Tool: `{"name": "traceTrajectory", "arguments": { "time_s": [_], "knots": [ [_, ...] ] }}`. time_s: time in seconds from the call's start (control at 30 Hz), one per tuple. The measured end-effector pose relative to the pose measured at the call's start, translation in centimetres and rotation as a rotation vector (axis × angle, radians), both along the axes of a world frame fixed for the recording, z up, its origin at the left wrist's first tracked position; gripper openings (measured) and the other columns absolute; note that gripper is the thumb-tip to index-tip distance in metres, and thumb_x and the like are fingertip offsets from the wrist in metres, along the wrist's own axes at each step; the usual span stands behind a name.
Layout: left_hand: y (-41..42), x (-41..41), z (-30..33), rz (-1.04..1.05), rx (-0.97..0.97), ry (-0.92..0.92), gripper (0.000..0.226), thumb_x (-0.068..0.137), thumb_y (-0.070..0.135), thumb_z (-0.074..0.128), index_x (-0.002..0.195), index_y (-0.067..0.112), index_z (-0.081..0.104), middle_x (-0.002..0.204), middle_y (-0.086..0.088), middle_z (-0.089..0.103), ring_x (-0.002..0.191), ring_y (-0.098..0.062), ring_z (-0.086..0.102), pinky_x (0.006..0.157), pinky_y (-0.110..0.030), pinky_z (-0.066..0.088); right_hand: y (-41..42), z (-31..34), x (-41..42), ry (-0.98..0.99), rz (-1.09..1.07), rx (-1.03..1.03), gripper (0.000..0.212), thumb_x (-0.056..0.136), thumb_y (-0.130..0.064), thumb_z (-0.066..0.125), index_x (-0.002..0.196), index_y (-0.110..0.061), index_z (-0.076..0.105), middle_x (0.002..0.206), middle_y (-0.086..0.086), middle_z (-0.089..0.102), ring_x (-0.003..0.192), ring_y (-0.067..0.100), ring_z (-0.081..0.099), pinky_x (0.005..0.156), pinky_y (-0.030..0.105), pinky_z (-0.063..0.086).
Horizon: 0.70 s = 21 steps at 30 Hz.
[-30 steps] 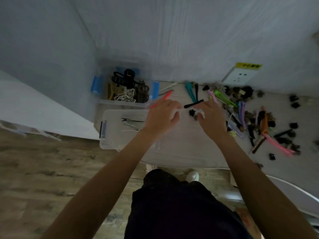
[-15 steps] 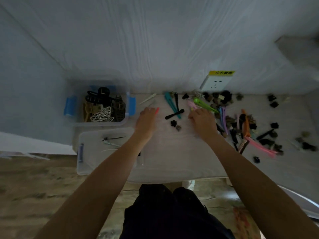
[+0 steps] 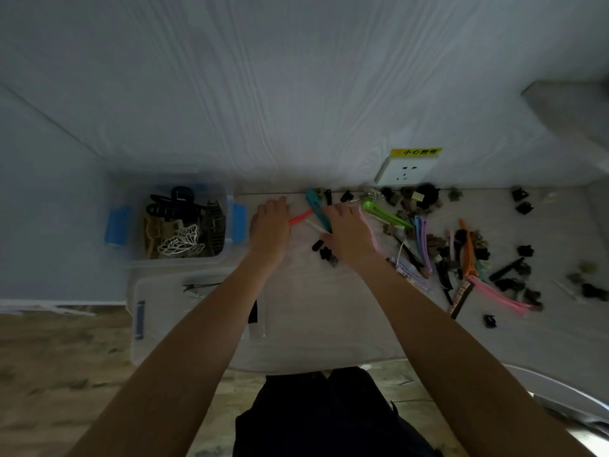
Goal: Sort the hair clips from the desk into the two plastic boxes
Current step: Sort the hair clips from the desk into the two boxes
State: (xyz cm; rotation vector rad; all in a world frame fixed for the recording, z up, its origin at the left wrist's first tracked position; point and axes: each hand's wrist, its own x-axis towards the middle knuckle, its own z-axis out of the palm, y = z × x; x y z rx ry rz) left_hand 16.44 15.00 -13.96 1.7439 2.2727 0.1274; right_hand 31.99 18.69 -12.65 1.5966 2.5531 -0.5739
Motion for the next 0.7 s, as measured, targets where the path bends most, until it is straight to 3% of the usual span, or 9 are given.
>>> {"name": "traceTrajectory", "arguments": {
  "time_s": [0.13, 0.27, 0.4, 0.57, 0.7],
  "knots": [
    [0.0, 0.9, 0.1, -0.005, -0.084, -0.018, 0.034, 0.094, 0.021, 0.048, 0.124, 0.003, 0.042, 0.123, -0.017, 0.048, 0.115, -0.03, 0.044, 0.087, -0.036, 0.043, -1.0, -0.4, 1.6, 0.017, -0.087, -0.001, 0.038, 0.09, -0.021, 0.055, 0.126, -0.014, 0.044, 0.128, 0.01, 0.048, 0.121, 0.028, 0.04, 0.093, 0.035, 0.041],
    [-0.8, 2.2, 0.2, -0.018, -0.14, -0.074, 0.035, 0.093, 0.025, 0.052, 0.119, 0.003, 0.044, 0.117, -0.018, 0.051, 0.107, -0.029, 0.05, 0.081, -0.034, 0.045, -2.2, -0.7, 3.4, -0.062, -0.089, 0.039, 0.032, 0.093, -0.029, 0.05, 0.119, -0.012, 0.046, 0.118, 0.01, 0.056, 0.111, 0.027, 0.048, 0.08, 0.036, 0.045],
    [-2.1, 3.4, 0.5, 0.0, -0.154, -0.124, 0.036, 0.092, 0.018, 0.053, 0.124, 0.005, 0.041, 0.119, -0.018, 0.048, 0.102, -0.029, 0.053, 0.082, -0.033, 0.045, -2.9, -0.4, 4.9, -0.032, -0.028, 0.029, 0.035, 0.092, -0.034, 0.049, 0.117, -0.009, 0.048, 0.113, 0.011, 0.057, 0.106, 0.027, 0.051, 0.081, 0.038, 0.046],
    [-3.5, 4.4, 0.8, 0.038, -0.184, -0.165, 0.035, 0.093, 0.015, 0.05, 0.125, 0.005, 0.04, 0.118, -0.019, 0.054, 0.105, -0.03, 0.053, 0.085, -0.034, 0.043, -3.5, 0.0, 6.1, -0.079, 0.071, 0.045, 0.028, 0.094, -0.017, 0.047, 0.12, -0.006, 0.047, 0.116, 0.015, 0.055, 0.109, 0.029, 0.05, 0.082, 0.038, 0.045],
    [-4.8, 4.5, 1.4, 0.053, -0.192, -0.256, 0.039, 0.095, 0.012, 0.045, 0.131, 0.006, 0.034, 0.11, -0.021, 0.058, 0.086, -0.026, 0.053, 0.07, -0.031, 0.038, -3.5, 0.5, 6.6, -0.014, 0.019, 0.091, 0.024, 0.094, -0.012, 0.044, 0.117, -0.005, 0.051, 0.114, 0.016, 0.058, 0.106, 0.031, 0.052, 0.083, 0.038, 0.044]
  ]
}}
